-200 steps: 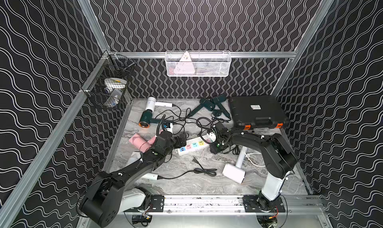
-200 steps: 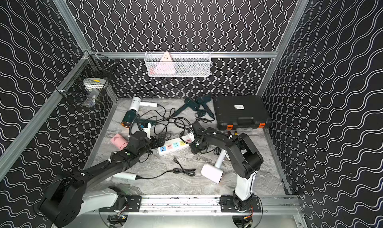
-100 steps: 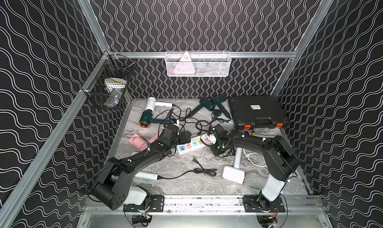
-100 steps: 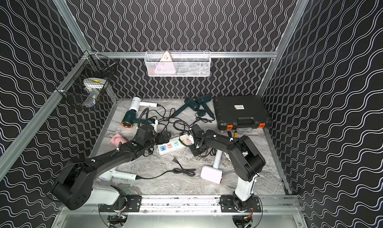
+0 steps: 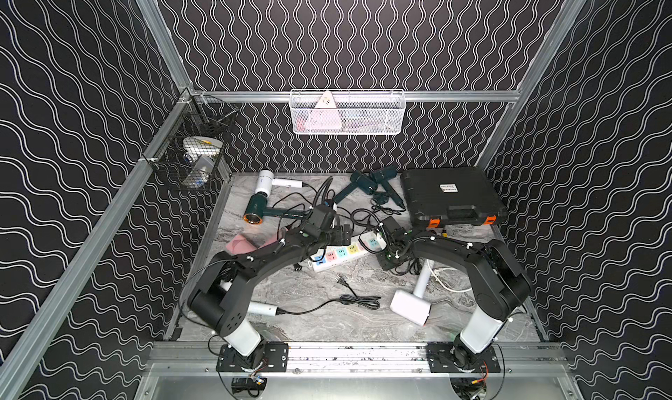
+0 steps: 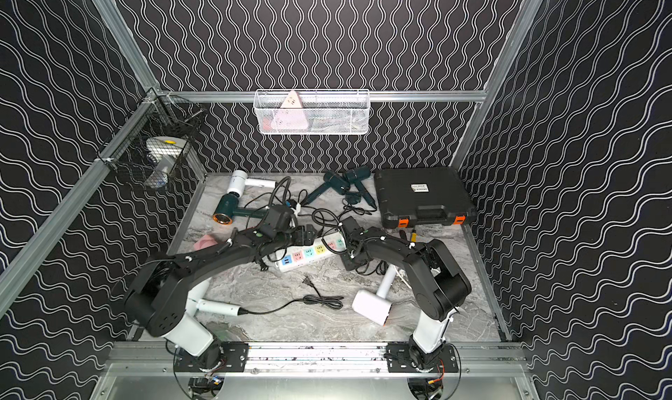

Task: Charge the blow dryers
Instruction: Adjust the plug at the center of the board, then insert the plug into the socket.

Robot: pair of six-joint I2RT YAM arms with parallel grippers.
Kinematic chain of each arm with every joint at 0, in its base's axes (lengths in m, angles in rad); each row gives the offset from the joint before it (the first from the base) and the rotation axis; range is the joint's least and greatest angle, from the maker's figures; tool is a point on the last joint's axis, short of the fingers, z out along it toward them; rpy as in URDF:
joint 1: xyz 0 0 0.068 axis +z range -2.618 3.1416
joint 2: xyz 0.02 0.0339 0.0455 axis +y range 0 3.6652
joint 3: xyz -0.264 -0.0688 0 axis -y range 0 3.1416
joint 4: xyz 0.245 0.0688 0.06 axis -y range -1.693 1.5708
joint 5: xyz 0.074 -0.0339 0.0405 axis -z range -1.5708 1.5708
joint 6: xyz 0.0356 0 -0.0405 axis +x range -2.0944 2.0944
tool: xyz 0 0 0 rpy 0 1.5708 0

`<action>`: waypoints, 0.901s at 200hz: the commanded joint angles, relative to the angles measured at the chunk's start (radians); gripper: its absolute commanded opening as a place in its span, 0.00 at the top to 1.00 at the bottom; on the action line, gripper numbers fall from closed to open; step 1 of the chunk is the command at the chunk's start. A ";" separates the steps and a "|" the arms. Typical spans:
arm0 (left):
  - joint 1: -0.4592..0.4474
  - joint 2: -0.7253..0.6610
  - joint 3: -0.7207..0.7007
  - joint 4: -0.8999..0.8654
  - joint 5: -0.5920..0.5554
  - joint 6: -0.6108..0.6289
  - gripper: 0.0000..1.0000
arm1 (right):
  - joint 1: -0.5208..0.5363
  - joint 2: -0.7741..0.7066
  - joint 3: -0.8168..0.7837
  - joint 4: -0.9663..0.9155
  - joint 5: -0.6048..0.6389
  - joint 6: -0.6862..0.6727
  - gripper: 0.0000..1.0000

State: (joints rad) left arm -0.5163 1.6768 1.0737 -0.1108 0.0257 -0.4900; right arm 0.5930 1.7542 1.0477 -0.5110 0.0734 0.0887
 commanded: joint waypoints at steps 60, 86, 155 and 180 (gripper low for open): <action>-0.002 0.448 0.552 -0.459 0.128 0.121 0.36 | 0.003 0.002 0.025 -0.040 0.075 0.011 1.00; 0.020 0.537 0.671 -0.494 0.239 0.118 0.50 | 0.020 0.010 0.040 -0.043 0.088 0.014 1.00; 0.083 0.693 0.812 -0.498 0.506 0.087 0.59 | 0.066 0.048 0.079 -0.082 0.113 0.018 1.00; 0.082 0.731 0.843 -0.520 0.512 0.099 0.60 | 0.079 0.076 0.113 -0.104 0.129 0.022 1.00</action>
State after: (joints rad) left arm -0.4339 2.3791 1.8954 -0.5709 0.4919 -0.4019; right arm 0.6624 1.8107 1.1236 -0.5663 0.1738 0.0929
